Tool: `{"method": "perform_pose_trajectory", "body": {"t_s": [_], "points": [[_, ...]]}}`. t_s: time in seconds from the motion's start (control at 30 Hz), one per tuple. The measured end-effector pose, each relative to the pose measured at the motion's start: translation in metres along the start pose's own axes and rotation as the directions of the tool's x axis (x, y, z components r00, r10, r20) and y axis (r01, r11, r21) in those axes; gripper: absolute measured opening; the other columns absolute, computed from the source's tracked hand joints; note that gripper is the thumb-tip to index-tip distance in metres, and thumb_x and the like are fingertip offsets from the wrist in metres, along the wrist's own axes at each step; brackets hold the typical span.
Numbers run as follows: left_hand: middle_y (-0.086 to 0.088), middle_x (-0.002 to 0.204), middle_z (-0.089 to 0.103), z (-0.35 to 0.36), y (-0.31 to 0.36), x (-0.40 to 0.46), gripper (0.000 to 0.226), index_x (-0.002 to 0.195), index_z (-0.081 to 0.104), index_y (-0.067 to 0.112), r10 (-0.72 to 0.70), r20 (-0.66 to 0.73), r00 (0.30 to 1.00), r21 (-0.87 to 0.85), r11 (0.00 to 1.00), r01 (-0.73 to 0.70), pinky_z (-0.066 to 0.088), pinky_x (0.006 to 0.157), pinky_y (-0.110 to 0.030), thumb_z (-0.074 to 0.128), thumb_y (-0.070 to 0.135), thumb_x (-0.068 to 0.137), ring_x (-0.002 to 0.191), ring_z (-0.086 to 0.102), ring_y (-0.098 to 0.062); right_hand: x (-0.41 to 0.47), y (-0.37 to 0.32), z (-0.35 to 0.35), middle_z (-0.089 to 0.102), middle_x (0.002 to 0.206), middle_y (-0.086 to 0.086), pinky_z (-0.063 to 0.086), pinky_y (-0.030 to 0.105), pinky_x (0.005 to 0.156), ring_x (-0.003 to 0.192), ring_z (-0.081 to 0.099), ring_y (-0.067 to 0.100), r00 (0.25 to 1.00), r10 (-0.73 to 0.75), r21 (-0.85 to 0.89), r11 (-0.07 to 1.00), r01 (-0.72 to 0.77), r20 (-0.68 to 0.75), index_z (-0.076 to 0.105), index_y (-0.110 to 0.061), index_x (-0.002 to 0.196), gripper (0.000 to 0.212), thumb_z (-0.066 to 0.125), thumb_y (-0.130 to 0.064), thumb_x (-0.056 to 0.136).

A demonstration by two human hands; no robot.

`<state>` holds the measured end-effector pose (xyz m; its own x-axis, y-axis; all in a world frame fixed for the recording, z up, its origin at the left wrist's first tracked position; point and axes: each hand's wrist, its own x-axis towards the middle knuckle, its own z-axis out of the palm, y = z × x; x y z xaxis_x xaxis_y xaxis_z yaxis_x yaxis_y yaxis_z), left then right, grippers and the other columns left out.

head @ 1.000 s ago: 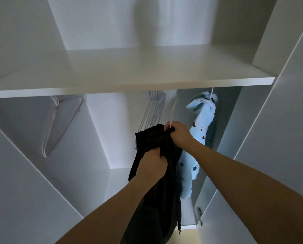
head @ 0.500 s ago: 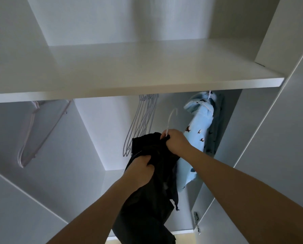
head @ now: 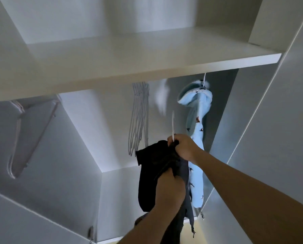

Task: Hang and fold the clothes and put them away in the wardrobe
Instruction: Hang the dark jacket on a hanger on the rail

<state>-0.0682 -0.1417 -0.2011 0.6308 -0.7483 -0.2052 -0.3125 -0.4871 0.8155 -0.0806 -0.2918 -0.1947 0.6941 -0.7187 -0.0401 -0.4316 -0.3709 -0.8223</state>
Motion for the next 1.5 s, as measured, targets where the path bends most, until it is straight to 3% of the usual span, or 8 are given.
{"method": "perform_pose_trajectory", "body": {"t_s": [0.1, 0.23, 0.37, 0.5, 0.83, 1.1, 1.3, 1.5], "points": [[-0.003, 0.104, 0.064, 0.020, -0.016, -0.025, 0.026, 0.112, 0.058, 0.010, 0.007, 0.007, 1.000, 0.006, 1.000, -0.007, 0.048, 0.089, -0.022, 0.038, 0.016, 0.096, 0.099, 0.060, -0.021, -0.026, 0.029, 0.005, 0.065, 0.087, 0.007, 0.048, 0.038, 0.087, 0.089, 0.062, 0.025, 0.999, 0.014, -0.006, 1.000, -0.013, 0.034, 0.062, -0.025, 0.062, 0.048, 0.038, 0.016, 0.067], [-0.005, 0.114, 0.065, 0.035, -0.012, -0.052, 0.030, 0.120, 0.056, 0.013, 0.008, -0.029, 1.000, -0.013, 1.000, -0.008, 0.043, 0.095, -0.025, 0.039, 0.021, 0.098, 0.109, 0.058, -0.022, -0.050, 0.041, -0.003, 0.066, 0.092, 0.007, 0.045, 0.036, 0.093, 0.094, 0.061, 0.023, 0.998, 0.069, 0.058, 0.996, -0.069, -0.006, 0.062, -0.024, 0.063, 0.049, 0.041, 0.019, 0.073], [-0.005, 0.116, 0.064, 0.056, 0.015, -0.062, 0.030, 0.125, 0.054, 0.012, -0.036, -0.159, 0.987, -0.030, 0.999, 0.032, 0.042, 0.089, -0.017, 0.039, 0.017, 0.099, 0.107, 0.059, -0.019, -0.053, 0.024, -0.022, 0.067, 0.096, 0.020, 0.046, 0.039, 0.094, 0.098, 0.061, 0.032, 1.000, -0.005, 0.103, 0.995, 0.005, 0.003, 0.059, -0.020, 0.059, 0.046, 0.039, 0.020, 0.071], [-0.006, 0.112, 0.062, 0.069, 0.044, -0.058, 0.029, 0.124, 0.053, 0.010, -0.032, -0.255, 0.966, -0.088, 0.996, 0.010, 0.034, 0.075, -0.011, 0.041, 0.013, 0.099, 0.099, 0.059, -0.015, -0.045, 0.010, -0.041, 0.070, 0.096, 0.011, 0.047, 0.034, 0.093, 0.096, 0.064, 0.025, 0.997, -0.072, 0.095, 0.993, 0.071, 0.007, 0.065, -0.019, 0.064, 0.040, 0.042, 0.013, 0.073], [-0.008, 0.112, 0.061, 0.108, 0.054, 0.002, 0.036, 0.126, 0.053, 0.008, 0.011, -0.310, 0.951, -0.273, 0.957, -0.100, 0.044, 0.086, -0.023, 0.041, 0.004, 0.092, 0.101, 0.058, -0.020, 0.009, 0.035, -0.071, 0.067, 0.100, 0.011, 0.048, 0.030, 0.094, 0.102, 0.061, 0.026, 0.997, -0.041, 0.235, 0.972, 0.026, 0.059, 0.067, -0.008, 0.080, 0.043, 0.031, 0.016, 0.080], [-0.004, 0.105, 0.061, 0.102, 0.053, 0.064, 0.034, 0.120, 0.055, 0.007, 0.127, -0.361, 0.924, -0.207, 0.955, -0.212, 0.043, 0.081, -0.024, 0.040, 0.004, 0.090, 0.094, 0.058, -0.019, 0.056, 0.029, -0.084, 0.060, 0.088, 0.002, 0.043, 0.022, 0.067, 0.081, 0.056, 0.013, 0.998, 0.009, 0.287, 0.958, -0.029, 0.070, 0.067, -0.013, 0.094, 0.032, 0.041, 0.004, 0.085], [-0.013, 0.112, 0.063, 0.086, 0.071, 0.094, 0.036, 0.121, 0.056, 0.007, 0.204, -0.394, 0.896, -0.151, 0.948, -0.282, 0.048, 0.094, -0.040, 0.040, 0.005, 0.088, 0.104, 0.060, -0.030, 0.082, 0.017, -0.092, 0.068, 0.088, 0.007, 0.051, 0.022, 0.073, 0.082, 0.062, 0.016, 0.997, -0.079, 0.475, 0.878, 0.061, 0.017, 0.069, -0.016, 0.087, 0.026, 0.049, 0.000, 0.085], [-0.013, 0.115, 0.062, 0.073, 0.101, 0.123, 0.032, 0.120, 0.057, 0.004, 0.288, -0.402, 0.869, -0.086, 0.933, -0.349, 0.043, 0.088, -0.026, 0.042, 0.005, 0.091, 0.105, 0.059, -0.027, 0.103, 0.006, -0.112, 0.067, 0.103, 0.012, 0.052, 0.031, 0.089, 0.096, 0.064, 0.023, 0.980, -0.145, 0.452, 0.871, 0.193, -0.137, 0.065, -0.012, 0.108, 0.027, 0.054, 0.000, 0.086]]}}
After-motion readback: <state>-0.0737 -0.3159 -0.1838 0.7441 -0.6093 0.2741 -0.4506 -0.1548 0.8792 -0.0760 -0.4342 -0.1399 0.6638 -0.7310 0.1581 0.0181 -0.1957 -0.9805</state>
